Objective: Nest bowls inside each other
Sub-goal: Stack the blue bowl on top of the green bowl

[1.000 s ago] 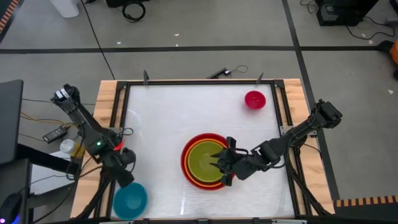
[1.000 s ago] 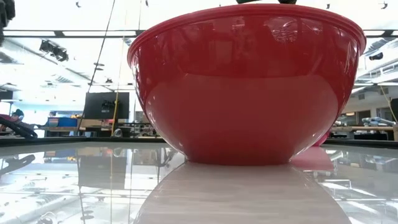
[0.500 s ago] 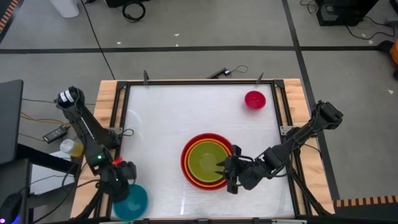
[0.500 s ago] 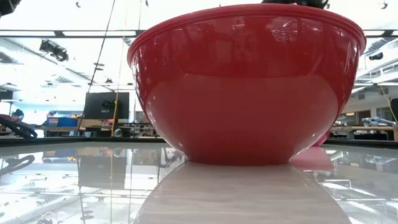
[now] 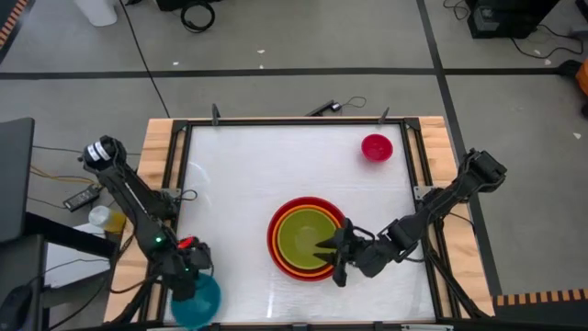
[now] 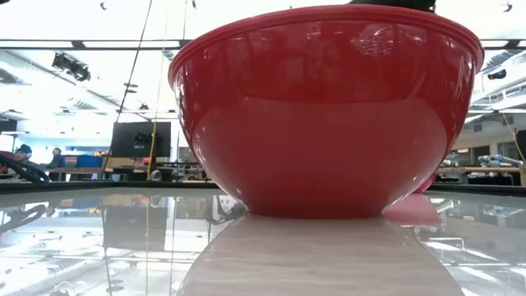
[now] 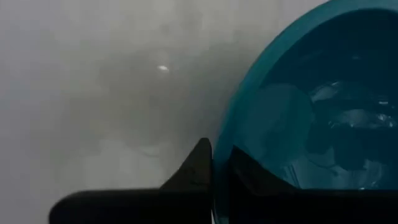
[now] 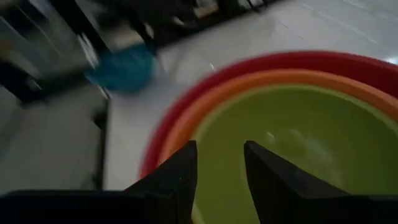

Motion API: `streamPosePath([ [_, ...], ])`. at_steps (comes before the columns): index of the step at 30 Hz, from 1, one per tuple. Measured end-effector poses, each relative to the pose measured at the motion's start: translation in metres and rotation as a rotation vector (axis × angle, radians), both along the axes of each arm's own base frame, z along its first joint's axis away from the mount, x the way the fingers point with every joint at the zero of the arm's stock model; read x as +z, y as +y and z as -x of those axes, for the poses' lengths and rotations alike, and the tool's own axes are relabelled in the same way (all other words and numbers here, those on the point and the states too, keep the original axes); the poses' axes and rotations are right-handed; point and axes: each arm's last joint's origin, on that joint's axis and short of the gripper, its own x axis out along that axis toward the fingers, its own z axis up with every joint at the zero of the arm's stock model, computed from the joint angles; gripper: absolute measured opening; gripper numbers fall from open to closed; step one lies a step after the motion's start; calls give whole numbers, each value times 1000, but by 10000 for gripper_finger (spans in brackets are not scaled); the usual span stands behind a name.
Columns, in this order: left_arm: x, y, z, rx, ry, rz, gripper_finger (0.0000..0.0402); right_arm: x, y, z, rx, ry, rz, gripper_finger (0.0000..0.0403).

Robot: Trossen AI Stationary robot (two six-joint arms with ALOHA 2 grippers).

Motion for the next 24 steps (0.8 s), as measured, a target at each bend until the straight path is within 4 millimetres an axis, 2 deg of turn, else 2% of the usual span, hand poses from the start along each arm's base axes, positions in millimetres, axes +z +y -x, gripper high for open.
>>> streamPosePath([
  [5,40,9,-25,27,-195,-214,15,-7,-10,-5,-23,-167,-100,142],
  [10,96,25,-47,167,-324,-372,15,-8,-19,-11,-21,-148,87,142],
  [14,128,31,-60,142,-382,-454,14,5,-18,-18,-51,-181,213,142],
  [19,148,39,-76,169,-439,-572,14,38,-16,-30,-3,-225,361,143],
  [24,150,49,-97,307,-530,-742,14,70,-20,-41,14,-175,536,143],
])
